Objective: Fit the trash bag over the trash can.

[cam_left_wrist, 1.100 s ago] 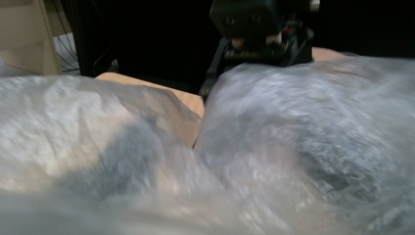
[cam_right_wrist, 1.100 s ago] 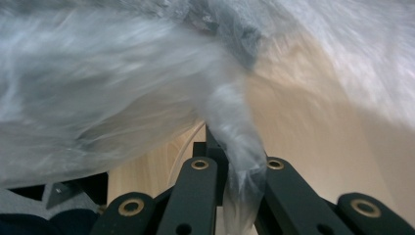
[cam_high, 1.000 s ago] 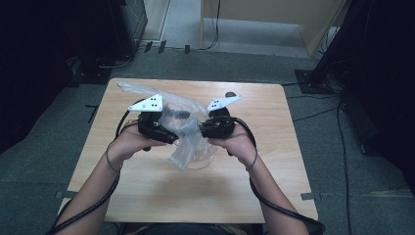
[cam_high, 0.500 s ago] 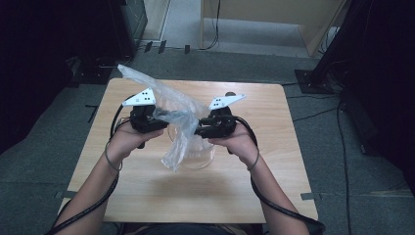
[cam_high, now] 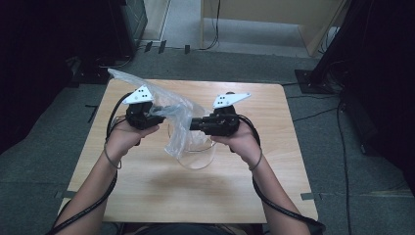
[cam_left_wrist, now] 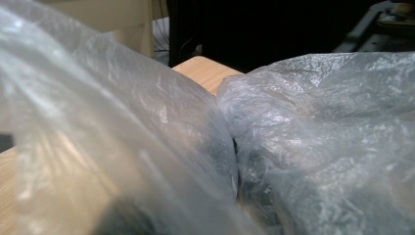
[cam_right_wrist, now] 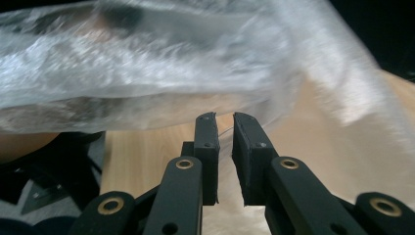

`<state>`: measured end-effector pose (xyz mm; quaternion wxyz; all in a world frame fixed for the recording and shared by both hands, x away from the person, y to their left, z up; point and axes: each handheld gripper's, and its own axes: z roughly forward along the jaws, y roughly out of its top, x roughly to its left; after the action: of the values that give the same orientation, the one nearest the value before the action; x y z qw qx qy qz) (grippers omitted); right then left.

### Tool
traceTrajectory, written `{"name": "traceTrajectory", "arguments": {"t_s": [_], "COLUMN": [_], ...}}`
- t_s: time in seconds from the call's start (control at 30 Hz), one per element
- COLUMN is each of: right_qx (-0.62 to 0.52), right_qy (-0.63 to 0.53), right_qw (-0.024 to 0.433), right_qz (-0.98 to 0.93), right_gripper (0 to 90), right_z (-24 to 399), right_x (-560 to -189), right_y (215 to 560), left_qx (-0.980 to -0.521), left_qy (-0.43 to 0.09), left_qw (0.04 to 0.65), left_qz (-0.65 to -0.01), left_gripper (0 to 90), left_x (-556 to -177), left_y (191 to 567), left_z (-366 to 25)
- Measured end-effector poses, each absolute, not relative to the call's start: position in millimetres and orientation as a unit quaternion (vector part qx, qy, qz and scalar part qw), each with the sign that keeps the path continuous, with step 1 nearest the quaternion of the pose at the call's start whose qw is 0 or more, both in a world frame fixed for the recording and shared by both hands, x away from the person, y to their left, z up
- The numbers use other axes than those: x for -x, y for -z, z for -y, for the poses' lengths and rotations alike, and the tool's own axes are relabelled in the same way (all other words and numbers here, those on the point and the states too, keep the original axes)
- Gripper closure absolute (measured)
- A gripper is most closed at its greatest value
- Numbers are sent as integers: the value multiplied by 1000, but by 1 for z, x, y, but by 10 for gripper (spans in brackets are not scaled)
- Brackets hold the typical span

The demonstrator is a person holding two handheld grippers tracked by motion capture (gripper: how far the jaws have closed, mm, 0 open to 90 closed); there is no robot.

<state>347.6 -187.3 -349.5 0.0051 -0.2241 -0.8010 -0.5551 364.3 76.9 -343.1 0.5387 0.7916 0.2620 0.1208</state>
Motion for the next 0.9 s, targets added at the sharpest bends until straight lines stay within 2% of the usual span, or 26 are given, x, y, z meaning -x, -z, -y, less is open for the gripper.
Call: {"name": "traceTrajectory", "arguments": {"t_s": [0.13, 0.33, 0.57, 0.7, 0.83, 0.9], "right_qx": [215, 217, 232, 244, 248, 247], "right_qy": [542, 509, 468, 455, 453, 456], "right_qw": [23, 23, -28, -42, -43, -48], "right_qz": [812, 832, 852, 856, 855, 854], "right_gripper": [809, 807, 810, 809, 742, 737], "right_z": [179, 165, 165, 171, 180, 187], "right_x": [-347, -351, -352, -354, -357, -357], "right_y": [356, 376, 381, 381, 379, 376], "left_qx": [-796, -803, -811, -818, -825, -831], "left_qy": [-131, -114, -102, -98, -93, -92], "left_qw": [525, 521, 518, 509, 497, 489], "left_qz": [-270, -267, -253, -250, -251, -251], "left_gripper": [878, 871, 864, 861, 861, 860], "left_x": [-365, -364, -361, -362, -366, -368], "left_y": [346, 348, 352, 358, 365, 371], "left_z": [-74, -67, -57, -53, -51, -50]}}
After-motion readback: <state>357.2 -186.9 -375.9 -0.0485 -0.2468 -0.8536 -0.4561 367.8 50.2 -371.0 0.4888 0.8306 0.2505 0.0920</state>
